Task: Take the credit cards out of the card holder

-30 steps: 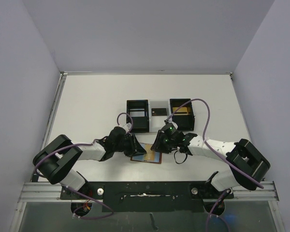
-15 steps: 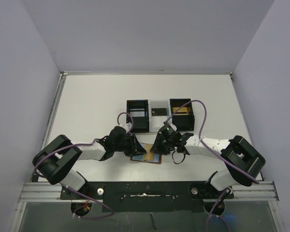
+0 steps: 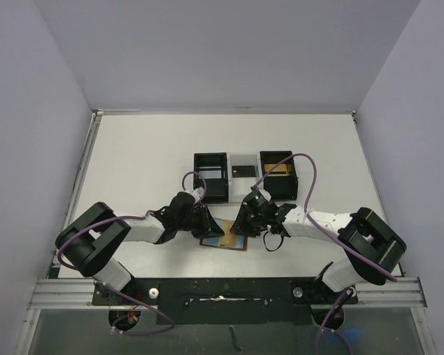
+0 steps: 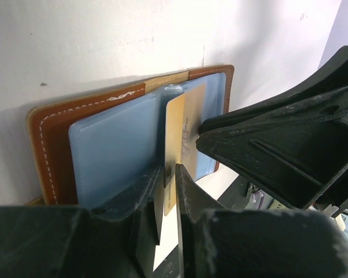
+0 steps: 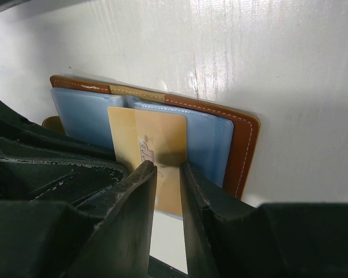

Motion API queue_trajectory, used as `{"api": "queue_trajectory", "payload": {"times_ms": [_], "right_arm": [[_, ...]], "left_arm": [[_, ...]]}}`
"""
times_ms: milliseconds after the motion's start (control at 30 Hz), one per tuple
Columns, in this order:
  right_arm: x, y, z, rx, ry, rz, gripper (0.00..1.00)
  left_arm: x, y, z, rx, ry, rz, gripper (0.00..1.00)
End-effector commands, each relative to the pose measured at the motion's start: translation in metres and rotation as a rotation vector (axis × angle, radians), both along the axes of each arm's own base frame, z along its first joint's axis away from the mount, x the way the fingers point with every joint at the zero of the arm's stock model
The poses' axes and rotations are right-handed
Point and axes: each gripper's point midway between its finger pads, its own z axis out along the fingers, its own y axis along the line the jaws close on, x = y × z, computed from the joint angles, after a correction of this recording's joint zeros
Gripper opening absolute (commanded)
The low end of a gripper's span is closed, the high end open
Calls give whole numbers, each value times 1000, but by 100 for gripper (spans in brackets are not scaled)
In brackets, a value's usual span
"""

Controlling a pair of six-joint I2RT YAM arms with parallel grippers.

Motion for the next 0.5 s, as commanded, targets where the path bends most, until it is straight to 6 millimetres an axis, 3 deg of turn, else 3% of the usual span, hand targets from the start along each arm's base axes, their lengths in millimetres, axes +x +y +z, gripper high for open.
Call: {"api": "queue_trajectory", "payload": {"times_ms": [0,167,467], "right_arm": [[-15,-31,-28,-156,47,-17,26],[-14,-30,-28,-154,47,-16,26],[-10,-32,-24,-167,29,-22,26]], "left_arm": [[13,-17,23,-74,-69,-37,11],[12,-15,24,-78,-71,-34,0],[12,-4,22,-24,-95,-14,0]]}}
